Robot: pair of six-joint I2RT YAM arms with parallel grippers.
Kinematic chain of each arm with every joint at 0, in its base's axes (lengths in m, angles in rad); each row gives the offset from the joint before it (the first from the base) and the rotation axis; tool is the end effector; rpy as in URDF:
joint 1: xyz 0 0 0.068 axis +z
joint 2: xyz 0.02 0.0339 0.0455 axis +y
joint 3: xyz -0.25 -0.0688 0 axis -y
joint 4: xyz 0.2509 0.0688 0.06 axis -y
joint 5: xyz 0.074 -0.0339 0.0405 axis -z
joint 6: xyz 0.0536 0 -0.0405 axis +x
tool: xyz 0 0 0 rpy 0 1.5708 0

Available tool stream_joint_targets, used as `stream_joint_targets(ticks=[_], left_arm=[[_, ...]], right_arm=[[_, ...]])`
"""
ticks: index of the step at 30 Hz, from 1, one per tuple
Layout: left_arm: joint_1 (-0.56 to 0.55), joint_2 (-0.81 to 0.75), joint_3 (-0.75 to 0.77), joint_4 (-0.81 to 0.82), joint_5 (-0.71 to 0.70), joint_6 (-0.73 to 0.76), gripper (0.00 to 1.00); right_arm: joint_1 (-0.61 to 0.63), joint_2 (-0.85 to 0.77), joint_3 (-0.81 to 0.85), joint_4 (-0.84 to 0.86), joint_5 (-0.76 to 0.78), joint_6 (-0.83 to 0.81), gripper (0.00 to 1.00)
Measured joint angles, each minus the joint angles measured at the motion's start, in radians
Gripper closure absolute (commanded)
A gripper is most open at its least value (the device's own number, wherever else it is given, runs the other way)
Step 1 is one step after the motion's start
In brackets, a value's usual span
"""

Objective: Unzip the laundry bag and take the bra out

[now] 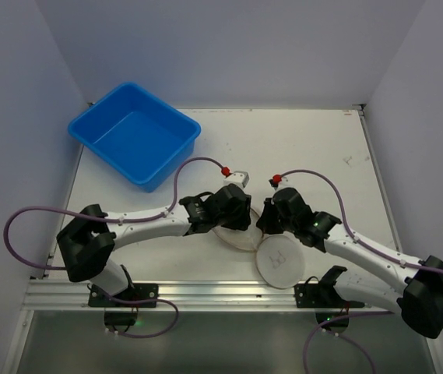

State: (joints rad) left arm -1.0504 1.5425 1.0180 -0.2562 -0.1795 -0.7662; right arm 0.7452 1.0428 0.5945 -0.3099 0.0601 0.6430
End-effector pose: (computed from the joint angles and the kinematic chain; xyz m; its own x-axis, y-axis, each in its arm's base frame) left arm 0.1824 -0.2991 0.2005 -0.8004 0.0244 -0.5990 0.3270 0.8552 -0.4021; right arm 0.1776 0.1595 0.1871 -0.7911 0.0844 -0.6058 -0.2131 0.8904 0.4023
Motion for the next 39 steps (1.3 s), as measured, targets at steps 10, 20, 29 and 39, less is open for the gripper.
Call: stream_joint_targets(ticks=[10, 20, 29, 39], left_arm=[[-0.005, 0.056, -0.034, 0.017, -0.105, 0.000, 0.29], [-0.040, 0.070, -0.047, 0.054, -0.104, 0.008, 0.13], [-0.066, 0.133, -0.029, 0.048, -0.145, -0.009, 0.09], [-0.078, 0.206, 0.027, -0.007, -0.234, -0.061, 0.44]], right_arm=[[0.000, -0.005, -0.039, 0.003, 0.000, 0.006, 1.00], [0.000, -0.018, -0.047, 0.003, -0.001, 0.012, 1.00], [0.000, -0.029, -0.047, 0.002, -0.008, 0.013, 1.00], [0.000, -0.077, -0.069, 0.002, -0.011, 0.019, 1.00]])
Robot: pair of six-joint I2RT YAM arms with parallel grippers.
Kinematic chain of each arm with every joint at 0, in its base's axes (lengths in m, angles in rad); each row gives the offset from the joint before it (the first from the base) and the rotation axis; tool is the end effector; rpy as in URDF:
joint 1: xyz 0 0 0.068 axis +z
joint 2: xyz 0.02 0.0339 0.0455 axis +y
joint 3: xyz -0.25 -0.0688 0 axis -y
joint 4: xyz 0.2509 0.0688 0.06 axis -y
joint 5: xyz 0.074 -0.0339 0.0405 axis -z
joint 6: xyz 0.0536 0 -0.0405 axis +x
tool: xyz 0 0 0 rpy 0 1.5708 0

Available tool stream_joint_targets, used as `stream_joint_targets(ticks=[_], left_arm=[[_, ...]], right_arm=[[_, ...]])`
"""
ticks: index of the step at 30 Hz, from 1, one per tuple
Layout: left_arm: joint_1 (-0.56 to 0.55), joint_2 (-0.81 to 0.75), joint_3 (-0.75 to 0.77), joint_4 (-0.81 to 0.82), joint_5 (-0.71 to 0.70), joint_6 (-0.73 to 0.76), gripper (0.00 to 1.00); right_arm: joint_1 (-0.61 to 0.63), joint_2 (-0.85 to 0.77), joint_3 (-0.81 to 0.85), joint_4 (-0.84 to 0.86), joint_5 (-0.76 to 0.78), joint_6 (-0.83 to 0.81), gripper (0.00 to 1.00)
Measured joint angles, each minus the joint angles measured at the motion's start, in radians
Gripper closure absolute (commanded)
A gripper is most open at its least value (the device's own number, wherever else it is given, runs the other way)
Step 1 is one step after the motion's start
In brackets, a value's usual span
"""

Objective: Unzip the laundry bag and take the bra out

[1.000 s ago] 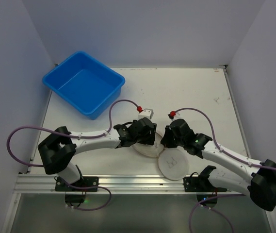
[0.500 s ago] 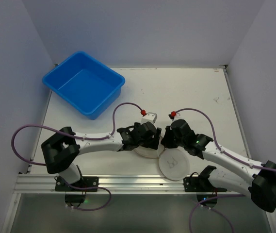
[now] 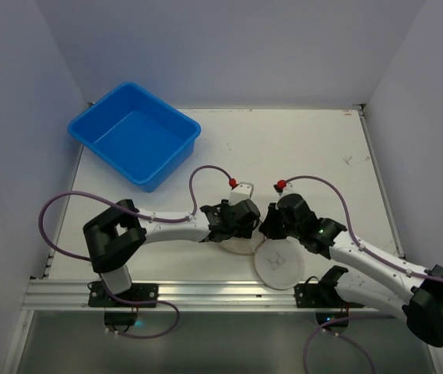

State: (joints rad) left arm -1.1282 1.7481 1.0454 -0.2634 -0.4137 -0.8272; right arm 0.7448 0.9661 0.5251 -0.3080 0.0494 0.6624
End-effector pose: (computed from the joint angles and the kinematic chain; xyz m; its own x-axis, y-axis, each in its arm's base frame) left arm 0.1755 -0.3200 0.1420 -0.7755 0.0626 -0.6283 0.2345 0.9524 -0.1946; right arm 0.1663 0.1497 0.1795 -0.7948 0.1028 -0.5982 -0.2050 0.8822 0.4239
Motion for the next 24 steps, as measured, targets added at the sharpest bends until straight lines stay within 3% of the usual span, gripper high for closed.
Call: stream_joint_targets(ticks=[1, 4, 5, 6, 15, 24], left_arm=[[0.000, -0.001, 0.000, -0.003, -0.006, -0.003, 0.59], [0.000, -0.010, 0.000, -0.005, -0.018, -0.014, 0.84], [0.000, -0.013, 0.000, -0.005, -0.023, -0.018, 0.96], [0.000, -0.015, 0.000, -0.006, -0.027, -0.023, 1.00], [0.001, -0.076, -0.015, -0.032, -0.006, -0.013, 1.00], [0.002, -0.324, -0.059, -0.067, 0.134, 0.113, 1.00]], right_arm=[[0.000, -0.005, -0.005, 0.001, 0.000, 0.000, 1.00], [0.000, -0.016, -0.012, 0.000, 0.000, 0.002, 1.00], [0.000, -0.018, -0.013, 0.000, 0.000, 0.003, 1.00], [0.000, -0.019, -0.014, 0.000, 0.000, 0.003, 1.00], [0.000, -0.019, -0.019, 0.000, 0.002, 0.004, 1.00], [-0.016, 0.032, -0.018, 0.001, 0.011, -0.004, 1.00]])
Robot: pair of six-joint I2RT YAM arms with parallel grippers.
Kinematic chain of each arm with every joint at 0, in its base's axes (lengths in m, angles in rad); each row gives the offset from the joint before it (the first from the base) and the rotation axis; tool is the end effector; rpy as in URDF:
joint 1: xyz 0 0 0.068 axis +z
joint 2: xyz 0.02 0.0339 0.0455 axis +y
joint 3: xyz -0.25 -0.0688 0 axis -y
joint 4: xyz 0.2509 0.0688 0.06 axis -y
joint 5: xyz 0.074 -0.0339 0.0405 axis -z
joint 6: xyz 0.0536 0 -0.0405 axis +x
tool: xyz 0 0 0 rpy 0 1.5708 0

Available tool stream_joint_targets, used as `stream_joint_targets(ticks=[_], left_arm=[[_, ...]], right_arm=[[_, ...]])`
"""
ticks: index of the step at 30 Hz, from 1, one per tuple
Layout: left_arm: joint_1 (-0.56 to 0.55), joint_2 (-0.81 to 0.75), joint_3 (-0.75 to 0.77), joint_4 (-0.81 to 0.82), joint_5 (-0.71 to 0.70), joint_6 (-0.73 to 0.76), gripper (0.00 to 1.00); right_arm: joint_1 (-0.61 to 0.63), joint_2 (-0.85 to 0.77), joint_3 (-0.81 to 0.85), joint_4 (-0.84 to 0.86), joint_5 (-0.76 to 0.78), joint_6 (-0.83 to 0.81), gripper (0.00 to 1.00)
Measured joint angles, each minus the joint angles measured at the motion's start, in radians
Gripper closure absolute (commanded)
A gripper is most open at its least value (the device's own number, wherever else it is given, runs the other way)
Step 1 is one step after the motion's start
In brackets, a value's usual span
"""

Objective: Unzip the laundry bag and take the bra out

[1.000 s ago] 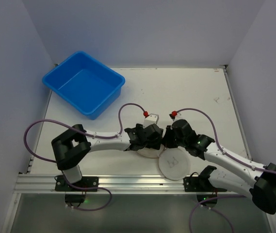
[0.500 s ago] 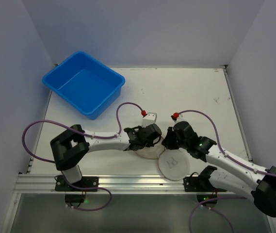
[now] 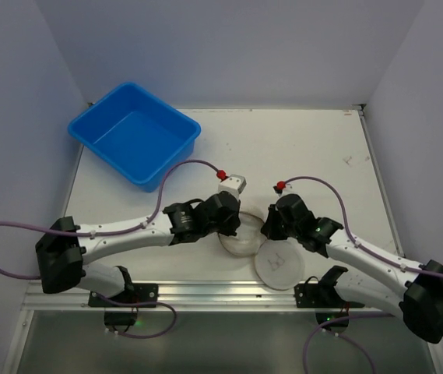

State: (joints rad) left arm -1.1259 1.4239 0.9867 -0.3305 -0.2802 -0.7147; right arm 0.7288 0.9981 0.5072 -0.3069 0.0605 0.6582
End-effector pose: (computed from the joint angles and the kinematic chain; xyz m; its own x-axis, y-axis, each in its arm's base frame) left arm 0.1539 -0.2883 0.2218 -0.7381 0.0847 -0.6693 0.3946 0.8589 -0.3265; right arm 0.1686 0.1462 0.1670 -0.8098 0.0955 -0.5789 -0.1743 0.9029 0.3929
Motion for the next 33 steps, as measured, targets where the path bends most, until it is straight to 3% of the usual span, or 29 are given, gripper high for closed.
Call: stream_joint_targets(ticks=[8, 20, 26, 33], left_arm=[[0.038, -0.193, -0.135, 0.041, 0.138, 0.091, 1.00], [0.215, -0.440, -0.330, 0.280, 0.433, 0.107, 1.00], [0.216, -0.403, -0.337, 0.339, 0.450, 0.108, 1.00], [0.211, -0.118, -0.340, 0.507, 0.505, 0.104, 1.00]], right_arm=[[-0.014, 0.058, 0.046, 0.002, 0.000, -0.023, 1.00], [-0.014, 0.082, 0.056, 0.064, -0.059, -0.023, 1.00], [-0.016, 0.047, 0.084, 0.004, -0.074, -0.026, 1.00], [-0.021, -0.028, 0.204, -0.105, -0.070, -0.045, 1.00]])
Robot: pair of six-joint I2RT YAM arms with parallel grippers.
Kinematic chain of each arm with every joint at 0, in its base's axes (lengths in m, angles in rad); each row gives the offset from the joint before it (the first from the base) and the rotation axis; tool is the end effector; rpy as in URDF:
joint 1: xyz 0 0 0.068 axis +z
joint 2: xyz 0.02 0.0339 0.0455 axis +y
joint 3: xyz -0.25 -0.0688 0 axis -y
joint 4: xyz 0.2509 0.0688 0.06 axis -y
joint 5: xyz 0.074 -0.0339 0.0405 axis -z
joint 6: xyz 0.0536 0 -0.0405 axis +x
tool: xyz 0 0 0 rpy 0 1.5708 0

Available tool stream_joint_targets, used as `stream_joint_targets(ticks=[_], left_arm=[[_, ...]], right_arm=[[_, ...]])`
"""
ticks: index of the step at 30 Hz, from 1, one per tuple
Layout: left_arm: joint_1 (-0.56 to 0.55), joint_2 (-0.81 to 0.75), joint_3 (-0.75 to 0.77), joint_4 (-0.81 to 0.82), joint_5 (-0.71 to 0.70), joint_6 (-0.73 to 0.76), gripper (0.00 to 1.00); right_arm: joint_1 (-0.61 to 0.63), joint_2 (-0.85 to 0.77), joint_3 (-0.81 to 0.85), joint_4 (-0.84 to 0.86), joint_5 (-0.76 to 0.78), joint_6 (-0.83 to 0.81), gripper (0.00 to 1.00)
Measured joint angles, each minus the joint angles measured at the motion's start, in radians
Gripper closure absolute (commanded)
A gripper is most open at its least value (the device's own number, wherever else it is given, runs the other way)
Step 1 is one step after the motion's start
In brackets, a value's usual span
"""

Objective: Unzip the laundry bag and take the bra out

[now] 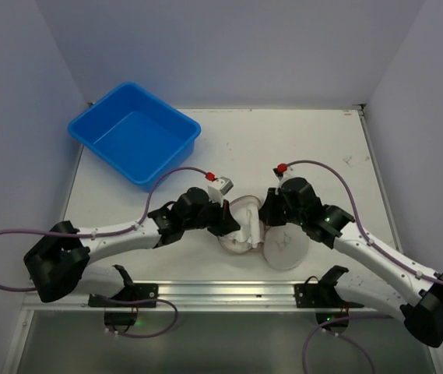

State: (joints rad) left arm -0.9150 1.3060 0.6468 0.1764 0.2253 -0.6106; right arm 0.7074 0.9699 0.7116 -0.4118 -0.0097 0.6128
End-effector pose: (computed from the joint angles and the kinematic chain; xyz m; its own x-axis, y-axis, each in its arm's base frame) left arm 0.1743 -0.2462 0.1899 -0.7441 0.0506 -0.6662 0.5695 0.5695 -0.5928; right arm 0.1795 0.1541 0.2344 -0.7632 0.1041 -0.6377 -0.2648 0.8498 0.4557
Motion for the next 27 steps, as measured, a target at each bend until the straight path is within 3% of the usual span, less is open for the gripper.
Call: stream_joint_targets(ticks=[6, 15, 27], left_arm=[[-0.030, 0.014, 0.000, 0.023, 0.049, 0.016, 1.00], [-0.024, -0.243, -0.042, 0.077, 0.087, 0.055, 1.00], [0.037, -0.409, -0.135, 0.163, -0.074, 0.005, 1.00]], right_arm=[[-0.005, 0.115, 0.039, -0.018, 0.029, -0.024, 1.00], [-0.008, 0.258, -0.051, 0.039, 0.044, -0.034, 1.00], [-0.011, 0.152, -0.131, 0.040, 0.040, -0.018, 1.00]])
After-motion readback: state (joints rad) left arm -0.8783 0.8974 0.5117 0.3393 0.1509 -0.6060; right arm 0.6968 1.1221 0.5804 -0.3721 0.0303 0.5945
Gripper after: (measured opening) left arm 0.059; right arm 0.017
